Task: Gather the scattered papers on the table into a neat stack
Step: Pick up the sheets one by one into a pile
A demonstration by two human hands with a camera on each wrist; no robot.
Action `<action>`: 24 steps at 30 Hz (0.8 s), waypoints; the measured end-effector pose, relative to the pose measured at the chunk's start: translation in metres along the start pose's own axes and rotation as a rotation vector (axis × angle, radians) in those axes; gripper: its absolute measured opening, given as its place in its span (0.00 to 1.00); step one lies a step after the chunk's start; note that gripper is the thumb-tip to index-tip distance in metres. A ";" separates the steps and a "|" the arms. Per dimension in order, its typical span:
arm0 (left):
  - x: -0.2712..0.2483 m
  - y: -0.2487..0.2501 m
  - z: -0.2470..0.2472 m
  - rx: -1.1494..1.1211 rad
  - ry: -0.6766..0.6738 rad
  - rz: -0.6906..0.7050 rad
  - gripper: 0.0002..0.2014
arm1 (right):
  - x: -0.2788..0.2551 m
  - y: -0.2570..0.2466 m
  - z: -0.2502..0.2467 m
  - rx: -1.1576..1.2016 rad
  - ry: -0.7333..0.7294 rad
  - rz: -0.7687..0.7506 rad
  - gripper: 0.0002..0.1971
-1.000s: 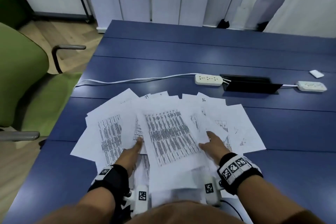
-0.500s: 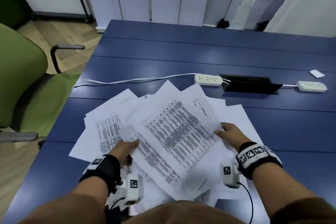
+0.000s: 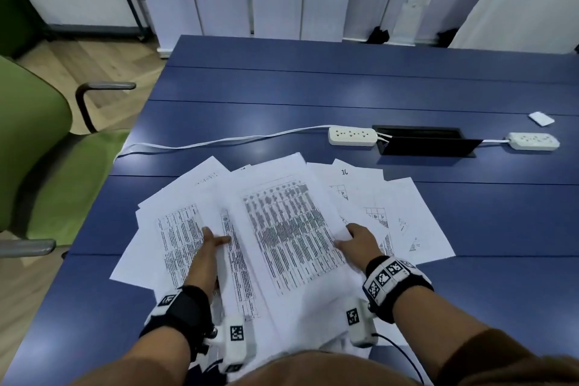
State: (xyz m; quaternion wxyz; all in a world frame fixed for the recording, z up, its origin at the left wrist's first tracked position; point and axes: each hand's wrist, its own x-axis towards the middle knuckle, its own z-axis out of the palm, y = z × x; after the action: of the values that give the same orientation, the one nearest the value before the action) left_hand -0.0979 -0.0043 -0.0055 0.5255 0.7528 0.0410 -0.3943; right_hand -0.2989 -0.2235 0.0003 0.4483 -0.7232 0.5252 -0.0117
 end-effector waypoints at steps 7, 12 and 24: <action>0.011 -0.027 -0.002 -0.011 -0.019 0.135 0.52 | -0.035 -0.024 0.026 -0.077 -0.263 -0.075 0.34; 0.011 -0.035 -0.005 0.118 -0.080 0.153 0.37 | -0.012 -0.011 0.016 0.146 0.094 0.024 0.38; -0.003 -0.031 -0.007 -0.336 -0.149 0.071 0.43 | 0.000 0.030 -0.022 0.515 0.101 0.126 0.14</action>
State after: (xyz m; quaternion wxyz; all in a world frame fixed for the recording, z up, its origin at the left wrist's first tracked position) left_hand -0.1108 0.0160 -0.0263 0.6588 0.6241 0.0406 -0.4180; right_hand -0.3322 -0.2386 -0.0065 0.5904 -0.5499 0.5706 -0.1531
